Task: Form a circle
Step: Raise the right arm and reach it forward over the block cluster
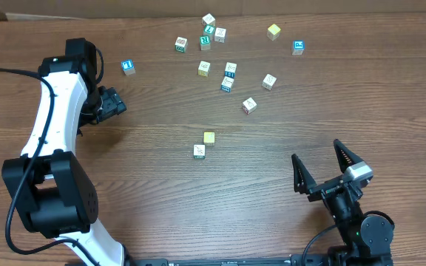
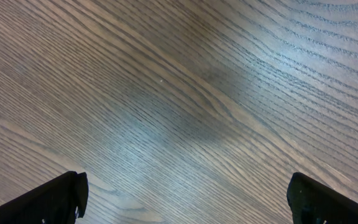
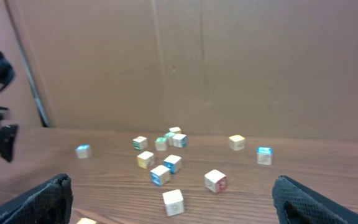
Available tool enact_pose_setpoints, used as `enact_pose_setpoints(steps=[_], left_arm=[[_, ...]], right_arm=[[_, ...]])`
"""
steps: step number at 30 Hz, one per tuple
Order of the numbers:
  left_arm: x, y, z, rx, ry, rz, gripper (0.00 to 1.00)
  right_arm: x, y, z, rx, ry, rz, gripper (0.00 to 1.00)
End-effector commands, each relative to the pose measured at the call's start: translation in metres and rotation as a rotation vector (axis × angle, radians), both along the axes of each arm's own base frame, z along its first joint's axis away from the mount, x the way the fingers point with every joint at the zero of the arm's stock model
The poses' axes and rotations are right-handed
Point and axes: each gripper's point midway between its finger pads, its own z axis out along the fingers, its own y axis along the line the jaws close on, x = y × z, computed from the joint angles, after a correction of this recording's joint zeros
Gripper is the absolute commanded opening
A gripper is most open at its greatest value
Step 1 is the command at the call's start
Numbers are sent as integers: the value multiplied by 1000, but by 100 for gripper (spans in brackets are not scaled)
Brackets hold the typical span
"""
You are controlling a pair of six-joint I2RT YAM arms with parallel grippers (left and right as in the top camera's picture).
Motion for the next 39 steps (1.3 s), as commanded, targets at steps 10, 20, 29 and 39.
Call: enact_pose_setpoints(steps=[10,20,29,39], left_arm=[[3,3,11,18,-26,-17,100],[3,3,11,18,-26,-17,100],[3,3,11,18,-26,-17,100],[3,3,11,18,-26,-17,100]], right_arm=[[-24,-7,86,70,-38,-16,100],[0,-8,141,43,171,-44,100],[78,0,176,-51,436,-48,100],[179,18,148,-94,793,-5,100]])
